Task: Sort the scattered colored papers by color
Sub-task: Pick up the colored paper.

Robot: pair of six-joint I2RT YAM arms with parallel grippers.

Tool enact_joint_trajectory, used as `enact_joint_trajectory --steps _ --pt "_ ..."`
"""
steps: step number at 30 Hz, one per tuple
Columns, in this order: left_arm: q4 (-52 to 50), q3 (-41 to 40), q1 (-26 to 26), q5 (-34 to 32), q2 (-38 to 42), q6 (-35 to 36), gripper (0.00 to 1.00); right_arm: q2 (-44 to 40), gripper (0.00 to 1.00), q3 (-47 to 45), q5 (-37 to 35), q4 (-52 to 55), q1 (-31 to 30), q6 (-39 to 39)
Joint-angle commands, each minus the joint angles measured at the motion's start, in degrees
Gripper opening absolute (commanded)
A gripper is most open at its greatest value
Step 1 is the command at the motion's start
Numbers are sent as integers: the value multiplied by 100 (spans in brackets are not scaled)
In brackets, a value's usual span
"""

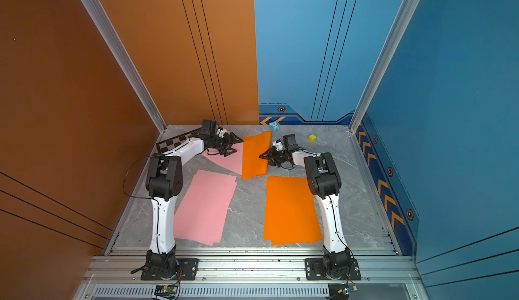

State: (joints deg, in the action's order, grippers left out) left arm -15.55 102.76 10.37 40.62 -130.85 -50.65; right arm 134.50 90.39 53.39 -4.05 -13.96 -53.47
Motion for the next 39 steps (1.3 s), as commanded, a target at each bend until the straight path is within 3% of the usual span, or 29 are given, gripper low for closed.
enact_joint_trajectory --steps 1,5,14,19,25,26,32,35,39 --pt "32 -160 -87 59 47 -2 77 -538 33 -109 185 -191 155 -113" --pt "35 -195 -42 49 -99 -49 76 -835 32 -197 222 182 256 158" --pt "274 -186 300 104 396 -261 80 -1617 28 -629 533 -136 308 267" --pt "2526 -946 322 660 572 -1641 81 -2285 27 -956 897 -904 314 122" --pt "3577 -1146 526 850 703 -2204 85 -2993 28 -1599 1112 -1854 330 -128" --pt "3996 -1184 574 914 665 -2514 90 -3058 28 -1679 1119 -1887 324 -128" --pt "6978 -1180 752 971 177 -4663 92 -3122 27 -2110 969 -2311 420 -429" --pt "7700 -1301 751 881 146 -5099 89 -3097 26 -2307 921 -2669 544 -689" --pt "7854 -1689 716 871 386 -5031 88 -3087 26 -2506 917 -3222 698 -1085"
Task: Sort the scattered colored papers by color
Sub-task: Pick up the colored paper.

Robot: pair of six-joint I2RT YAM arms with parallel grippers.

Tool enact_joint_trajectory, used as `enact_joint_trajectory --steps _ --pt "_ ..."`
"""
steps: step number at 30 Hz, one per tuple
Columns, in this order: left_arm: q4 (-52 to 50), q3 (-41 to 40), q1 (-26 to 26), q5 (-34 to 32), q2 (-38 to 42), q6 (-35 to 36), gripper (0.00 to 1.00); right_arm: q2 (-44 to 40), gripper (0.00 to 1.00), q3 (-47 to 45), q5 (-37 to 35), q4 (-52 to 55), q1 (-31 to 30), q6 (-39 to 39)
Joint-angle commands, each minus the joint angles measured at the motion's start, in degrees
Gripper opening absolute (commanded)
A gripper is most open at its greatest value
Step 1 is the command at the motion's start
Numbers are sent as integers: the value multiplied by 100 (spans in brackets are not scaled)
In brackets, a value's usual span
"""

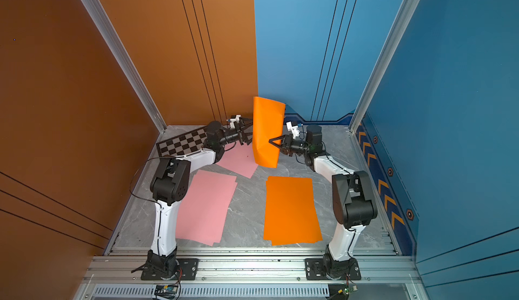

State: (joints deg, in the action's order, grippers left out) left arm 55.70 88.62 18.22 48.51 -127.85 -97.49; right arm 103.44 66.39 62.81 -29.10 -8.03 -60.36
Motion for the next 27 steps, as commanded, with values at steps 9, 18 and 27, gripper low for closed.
enact_joint_trajectory --steps 9,18,27 --pt "1700 -615 -49 81 266 -853 88 140 25 -118 -27 -641 232 -415" --pt "2121 -495 -29 85 230 -1191 80 278 24 -261 -26 -360 232 -191" --pt "1876 -747 1 168 254 -904 62 81 24 -184 -84 373 223 302"
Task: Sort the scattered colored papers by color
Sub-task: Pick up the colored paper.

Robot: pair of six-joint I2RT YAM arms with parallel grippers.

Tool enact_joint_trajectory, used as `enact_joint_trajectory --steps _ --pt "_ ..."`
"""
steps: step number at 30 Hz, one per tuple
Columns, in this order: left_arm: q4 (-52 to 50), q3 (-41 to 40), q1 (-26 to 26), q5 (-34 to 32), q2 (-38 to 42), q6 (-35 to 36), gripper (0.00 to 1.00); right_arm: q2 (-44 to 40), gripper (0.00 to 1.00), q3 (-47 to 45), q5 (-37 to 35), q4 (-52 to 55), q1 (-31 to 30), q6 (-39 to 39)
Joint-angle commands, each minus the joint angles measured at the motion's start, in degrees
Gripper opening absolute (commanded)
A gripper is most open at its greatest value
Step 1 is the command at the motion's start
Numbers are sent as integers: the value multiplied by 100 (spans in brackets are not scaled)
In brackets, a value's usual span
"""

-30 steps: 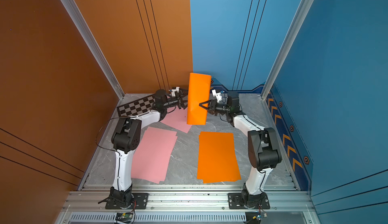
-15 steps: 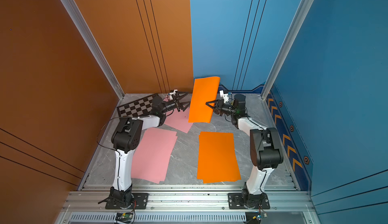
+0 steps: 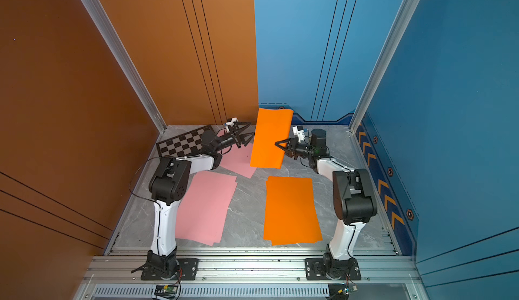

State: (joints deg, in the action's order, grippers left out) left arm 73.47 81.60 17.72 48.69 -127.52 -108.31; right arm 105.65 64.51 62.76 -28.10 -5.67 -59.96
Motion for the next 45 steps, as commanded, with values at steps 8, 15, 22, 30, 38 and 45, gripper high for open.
enact_joint_trajectory --steps 8,15,22,30,38,45 --pt "-1693 -218 184 337 722 1707 53 -248 24 106 -206 1027 -63 797" --pt "-1830 -232 258 347 598 1836 34 -290 25 125 -221 1134 -121 872" --pt "-2989 -303 241 225 799 2805 20 -444 25 171 -296 1660 -110 1238" --pt "-3572 -247 271 145 930 3265 0 -455 34 222 -485 2167 -94 1580" --pt "-6523 506 571 -487 1390 5202 0 -564 93 585 -2002 4115 72 2574" --pt "-8795 1397 1074 -1410 1636 6452 0 -1237 100 281 -3549 4957 710 2467"
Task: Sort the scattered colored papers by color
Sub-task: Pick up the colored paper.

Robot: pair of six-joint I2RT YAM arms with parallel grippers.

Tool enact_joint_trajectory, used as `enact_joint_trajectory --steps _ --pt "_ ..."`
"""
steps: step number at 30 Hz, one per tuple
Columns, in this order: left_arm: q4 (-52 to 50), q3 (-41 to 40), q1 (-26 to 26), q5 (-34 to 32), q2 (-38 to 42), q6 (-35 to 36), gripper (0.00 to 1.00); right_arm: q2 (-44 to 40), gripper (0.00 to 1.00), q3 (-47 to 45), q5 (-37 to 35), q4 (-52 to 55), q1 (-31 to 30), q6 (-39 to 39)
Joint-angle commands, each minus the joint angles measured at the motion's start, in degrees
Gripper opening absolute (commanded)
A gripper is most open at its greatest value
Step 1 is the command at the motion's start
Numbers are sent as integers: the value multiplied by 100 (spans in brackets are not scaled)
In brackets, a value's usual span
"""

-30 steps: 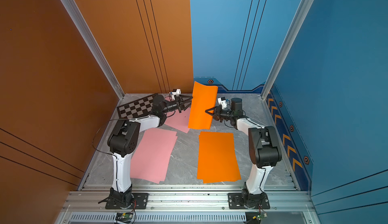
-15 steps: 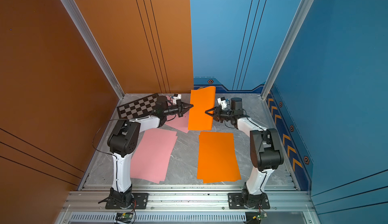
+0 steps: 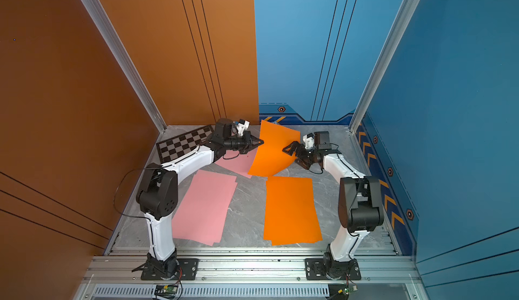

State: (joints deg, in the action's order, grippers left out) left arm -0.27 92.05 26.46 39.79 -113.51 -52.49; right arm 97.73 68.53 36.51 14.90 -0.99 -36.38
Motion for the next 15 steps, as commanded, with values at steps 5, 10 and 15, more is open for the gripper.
enact_joint_trajectory --steps 5,10,15 --pt "-2127 1152 821 -761 198 1203 0 -1161 100 -435 -1680 1143 694 52" --pt "-2197 1657 1491 -784 146 1115 0 -1964 100 -737 -1639 1220 1161 -100" --pt "-2152 1530 1893 -1182 539 815 0 -2668 100 -712 -1534 1494 1481 -138"
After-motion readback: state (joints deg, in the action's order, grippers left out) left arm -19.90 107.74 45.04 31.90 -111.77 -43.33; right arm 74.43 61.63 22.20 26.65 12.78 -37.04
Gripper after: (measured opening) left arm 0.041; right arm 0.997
